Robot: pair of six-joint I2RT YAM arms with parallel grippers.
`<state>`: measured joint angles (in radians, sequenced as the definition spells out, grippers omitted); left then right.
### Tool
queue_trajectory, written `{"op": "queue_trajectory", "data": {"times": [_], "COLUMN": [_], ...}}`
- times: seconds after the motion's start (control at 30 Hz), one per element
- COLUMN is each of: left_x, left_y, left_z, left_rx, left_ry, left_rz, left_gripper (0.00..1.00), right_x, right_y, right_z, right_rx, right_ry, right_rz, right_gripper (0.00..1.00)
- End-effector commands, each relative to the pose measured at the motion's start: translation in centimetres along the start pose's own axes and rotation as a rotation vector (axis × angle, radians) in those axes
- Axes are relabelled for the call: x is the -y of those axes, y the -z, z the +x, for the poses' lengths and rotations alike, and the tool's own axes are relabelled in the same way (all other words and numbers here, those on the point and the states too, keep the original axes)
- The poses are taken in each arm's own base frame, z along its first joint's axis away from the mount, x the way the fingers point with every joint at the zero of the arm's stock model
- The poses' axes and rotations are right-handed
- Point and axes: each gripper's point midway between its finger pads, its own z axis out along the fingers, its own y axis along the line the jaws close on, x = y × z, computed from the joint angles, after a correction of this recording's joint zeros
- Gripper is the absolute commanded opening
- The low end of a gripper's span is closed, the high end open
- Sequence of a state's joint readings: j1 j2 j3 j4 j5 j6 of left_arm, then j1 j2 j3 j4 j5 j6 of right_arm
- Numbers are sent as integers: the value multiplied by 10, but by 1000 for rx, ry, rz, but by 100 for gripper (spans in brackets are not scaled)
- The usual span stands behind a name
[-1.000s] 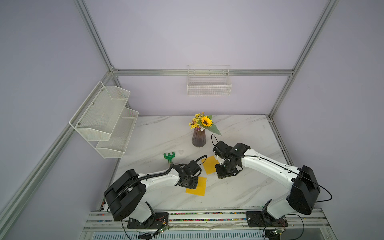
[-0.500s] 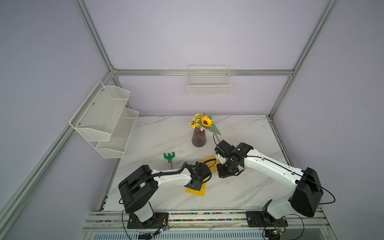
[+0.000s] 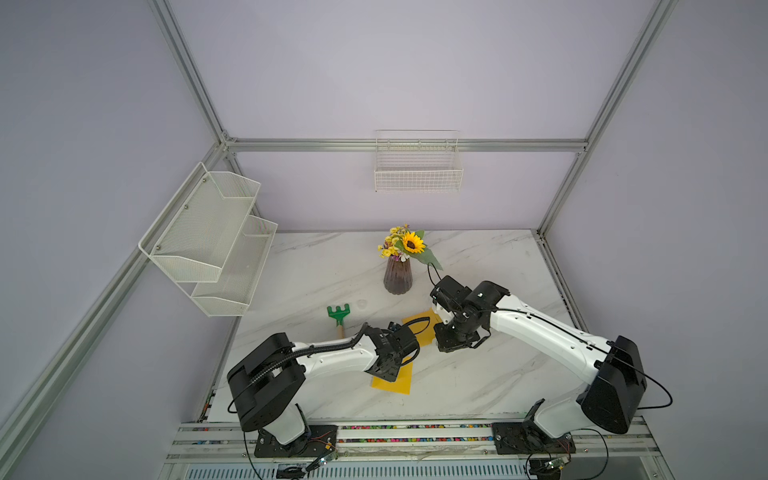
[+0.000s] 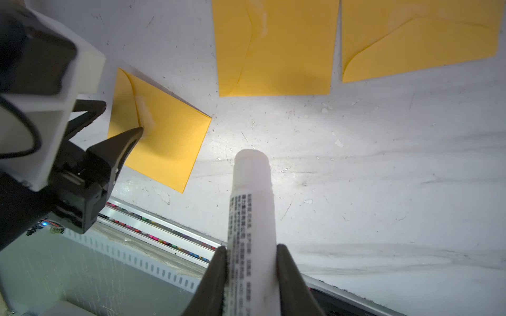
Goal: Seal the envelope with a glue stick
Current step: Seal the envelope at the center of the board.
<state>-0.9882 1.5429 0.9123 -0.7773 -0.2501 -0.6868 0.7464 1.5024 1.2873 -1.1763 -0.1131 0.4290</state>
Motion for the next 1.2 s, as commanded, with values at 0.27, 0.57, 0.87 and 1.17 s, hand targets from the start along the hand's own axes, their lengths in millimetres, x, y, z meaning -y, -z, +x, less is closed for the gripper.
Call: {"op": "queue_trajectory", "data": {"times": [0.27, 0.57, 0.87, 1.17], "left_x": [-3, -3, 1, 7], "left_y": [13, 2, -14, -45], "left_z": [-7, -6, -8, 26], "left_rx": [66, 65, 34, -96], "left_ry": [12, 2, -25, -16], "left_rz": [103, 94, 106, 136], "left_gripper": [50, 26, 19, 13], "right_x": [5, 8, 11, 12], "right_y": [12, 16, 19, 14], "right_z": [-8, -6, -4, 1], "right_rx": [13, 6, 7, -11], "right_ry": [-37, -56, -69, -71], "right_rz": [46, 65, 75, 77], "right_gripper": [0, 0, 0, 0]}}
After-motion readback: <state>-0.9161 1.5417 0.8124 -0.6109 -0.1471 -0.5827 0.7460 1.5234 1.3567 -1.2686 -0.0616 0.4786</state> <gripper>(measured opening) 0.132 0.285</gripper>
